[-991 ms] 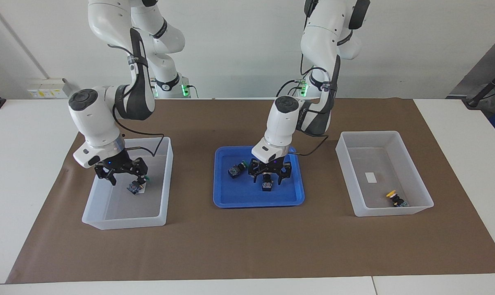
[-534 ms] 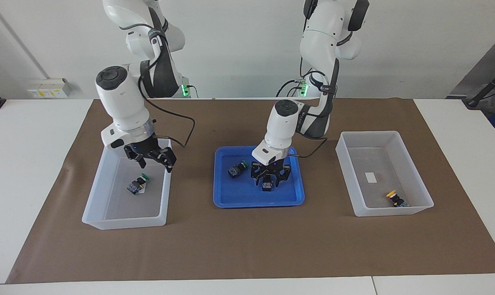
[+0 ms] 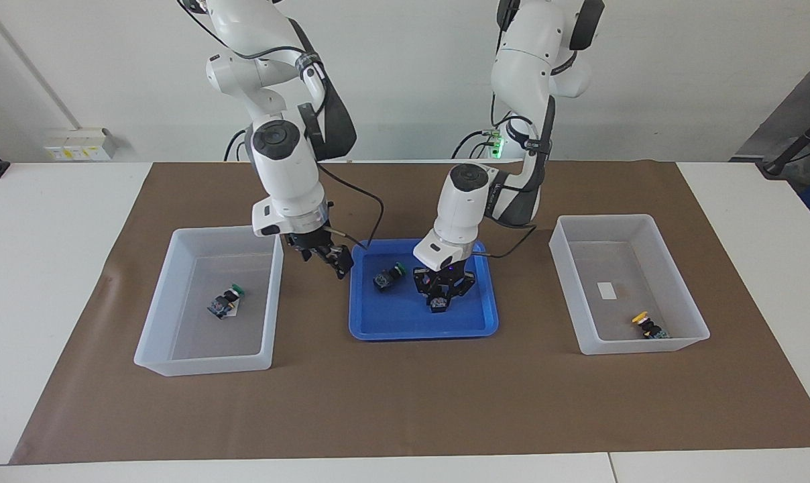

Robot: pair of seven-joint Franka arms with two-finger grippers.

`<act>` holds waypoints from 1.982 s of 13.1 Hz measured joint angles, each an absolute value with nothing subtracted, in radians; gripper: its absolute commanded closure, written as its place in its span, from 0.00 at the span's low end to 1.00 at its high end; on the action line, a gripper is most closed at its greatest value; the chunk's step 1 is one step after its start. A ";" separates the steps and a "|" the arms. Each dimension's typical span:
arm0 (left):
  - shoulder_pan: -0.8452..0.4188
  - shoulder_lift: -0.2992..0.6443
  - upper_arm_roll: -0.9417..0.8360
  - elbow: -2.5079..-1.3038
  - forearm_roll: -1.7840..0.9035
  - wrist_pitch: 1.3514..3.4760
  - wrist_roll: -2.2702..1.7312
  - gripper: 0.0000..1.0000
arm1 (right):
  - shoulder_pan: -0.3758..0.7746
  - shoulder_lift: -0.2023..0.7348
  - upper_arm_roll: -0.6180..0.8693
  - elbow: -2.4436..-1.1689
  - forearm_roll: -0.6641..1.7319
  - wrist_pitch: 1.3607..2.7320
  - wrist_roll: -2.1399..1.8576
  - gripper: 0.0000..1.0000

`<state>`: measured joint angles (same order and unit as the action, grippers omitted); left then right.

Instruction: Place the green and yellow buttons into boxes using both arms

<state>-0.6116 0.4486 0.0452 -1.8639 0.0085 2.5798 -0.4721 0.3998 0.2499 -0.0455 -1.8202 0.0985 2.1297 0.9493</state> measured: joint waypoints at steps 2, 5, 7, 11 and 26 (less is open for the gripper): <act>-0.585 0.405 0.063 -1.860 0.009 2.533 -0.460 1.00 | 0.434 0.274 -0.045 -1.819 0.127 2.153 1.023 0.00; -0.469 0.280 0.069 -1.858 0.009 2.386 -0.323 1.00 | 0.468 0.320 -0.045 -1.800 0.137 2.184 1.127 0.00; -0.394 0.216 0.071 -1.860 0.009 2.307 -0.252 1.00 | 0.518 0.372 -0.045 -1.768 0.137 2.203 1.202 0.00; -0.263 0.187 0.072 -1.865 0.010 2.294 -0.087 1.00 | 0.568 0.458 -0.045 -1.749 0.137 2.258 1.230 0.00; -0.048 0.343 0.067 -2.019 0.010 2.813 0.200 0.89 | 0.561 0.474 -0.048 -1.737 0.136 2.254 1.154 1.00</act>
